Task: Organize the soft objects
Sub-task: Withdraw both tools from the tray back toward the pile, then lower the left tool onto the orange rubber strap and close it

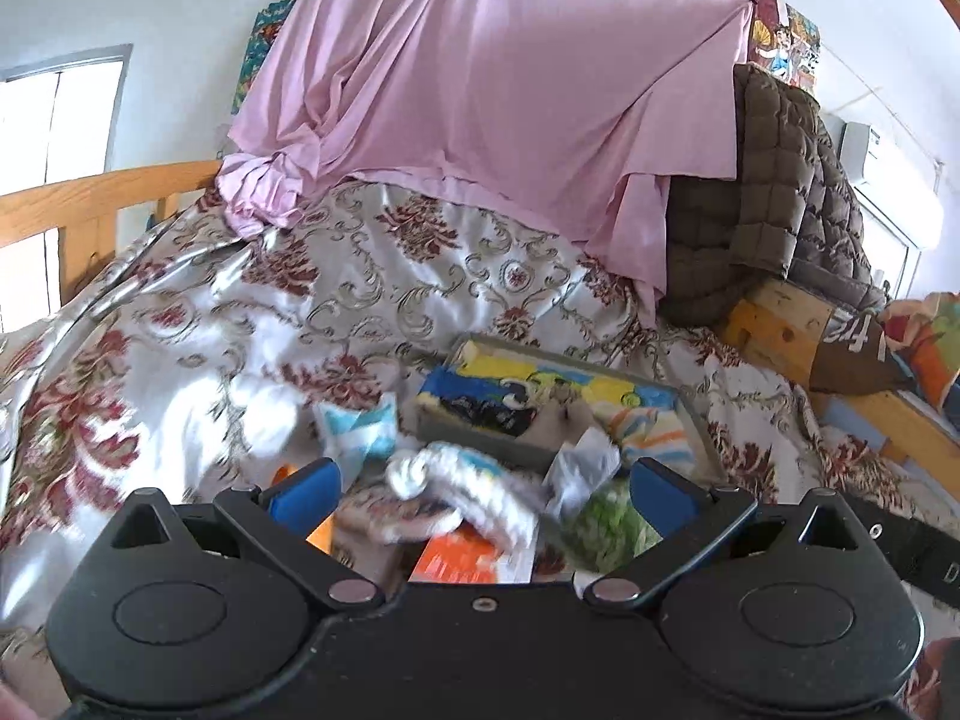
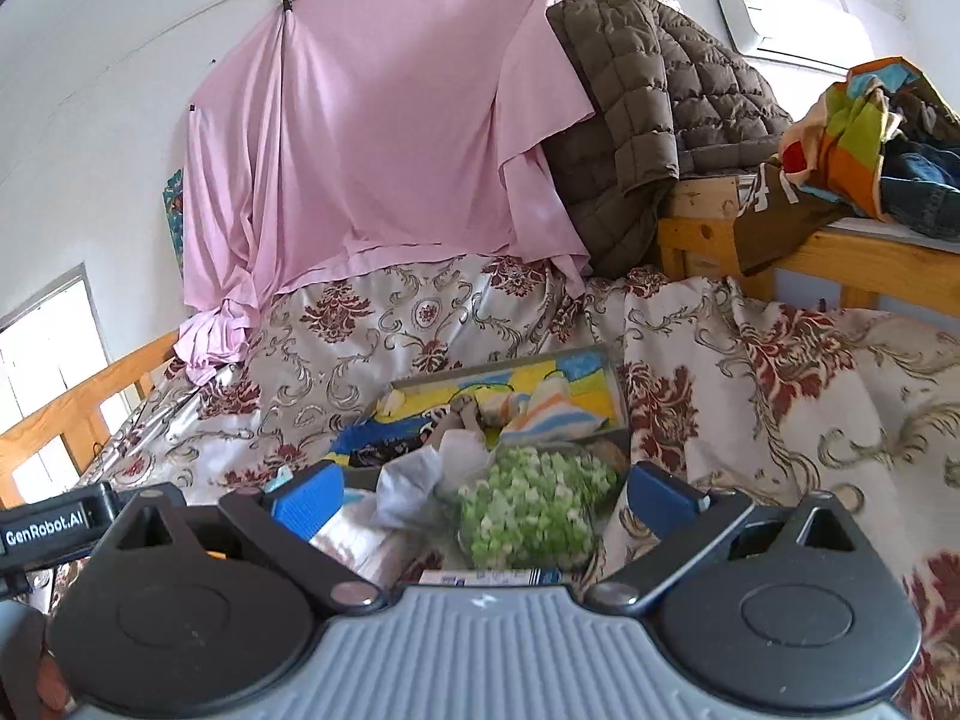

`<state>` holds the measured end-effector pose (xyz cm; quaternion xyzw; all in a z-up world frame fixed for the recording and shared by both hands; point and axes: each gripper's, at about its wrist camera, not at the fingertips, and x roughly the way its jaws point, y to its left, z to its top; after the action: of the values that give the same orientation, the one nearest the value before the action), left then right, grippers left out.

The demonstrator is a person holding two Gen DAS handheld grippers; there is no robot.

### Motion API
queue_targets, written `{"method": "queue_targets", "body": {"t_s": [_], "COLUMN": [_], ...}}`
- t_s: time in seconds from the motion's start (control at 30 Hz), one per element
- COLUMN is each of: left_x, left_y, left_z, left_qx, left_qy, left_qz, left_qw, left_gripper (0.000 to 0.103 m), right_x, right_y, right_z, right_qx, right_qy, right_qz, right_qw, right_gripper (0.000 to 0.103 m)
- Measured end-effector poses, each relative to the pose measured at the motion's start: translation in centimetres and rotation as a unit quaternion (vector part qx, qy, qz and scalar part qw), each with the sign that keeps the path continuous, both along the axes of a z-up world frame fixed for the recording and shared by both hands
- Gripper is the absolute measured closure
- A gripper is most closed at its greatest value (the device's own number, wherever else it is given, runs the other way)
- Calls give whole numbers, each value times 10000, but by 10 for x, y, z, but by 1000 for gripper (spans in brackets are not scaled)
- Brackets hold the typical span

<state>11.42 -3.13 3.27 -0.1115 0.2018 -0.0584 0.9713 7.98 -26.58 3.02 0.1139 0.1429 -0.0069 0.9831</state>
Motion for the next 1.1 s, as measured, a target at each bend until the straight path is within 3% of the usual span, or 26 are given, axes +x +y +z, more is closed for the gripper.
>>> {"method": "queue_targets", "body": {"t_s": [0.2,0.4,0.5,0.73,1.1], "left_x": [-30,-45,-45,-48,-41], "left_y": [19,43,49,45,47], "left_z": [-20,-46,-48,-53,-64], "left_qx": [76,140,77,464,346], "left_qy": [65,439,581,822,1283], "left_qz": [10,193,257,306,478], "left_qw": [9999,9988,9979,9951,9900], "left_gripper": [1,1,1,1,1], "right_x": [-16,-25,-28,-22,-19], "right_y": [6,18,29,51,65], "right_z": [-6,-14,-18,-26,-23], "right_qx": [112,99,-120,-563,-670], "right_qy": [264,599,780,1136,1282], "right_qz": [-25,-4,78,255,276], "right_qw": [9996,9982,9969,9916,9891], "right_gripper": [0,0,0,0,0]}}
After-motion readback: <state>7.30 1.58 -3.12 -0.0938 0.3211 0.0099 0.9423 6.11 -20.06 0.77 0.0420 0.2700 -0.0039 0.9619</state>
